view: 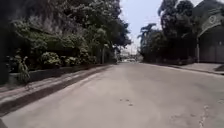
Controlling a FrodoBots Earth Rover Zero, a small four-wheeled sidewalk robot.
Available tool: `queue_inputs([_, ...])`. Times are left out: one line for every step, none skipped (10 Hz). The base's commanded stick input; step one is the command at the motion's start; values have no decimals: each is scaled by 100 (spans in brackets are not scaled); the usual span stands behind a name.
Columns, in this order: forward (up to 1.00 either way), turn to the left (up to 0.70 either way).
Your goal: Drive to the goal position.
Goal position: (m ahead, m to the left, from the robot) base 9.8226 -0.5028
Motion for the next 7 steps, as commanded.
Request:
queue_inputs([100,2])
queue_inputs([100,2])
queue_inputs([100,2])
queue_inputs([100,2])
queue_inputs([100,2])
queue_inputs([100,2])
queue_inputs([100,2])
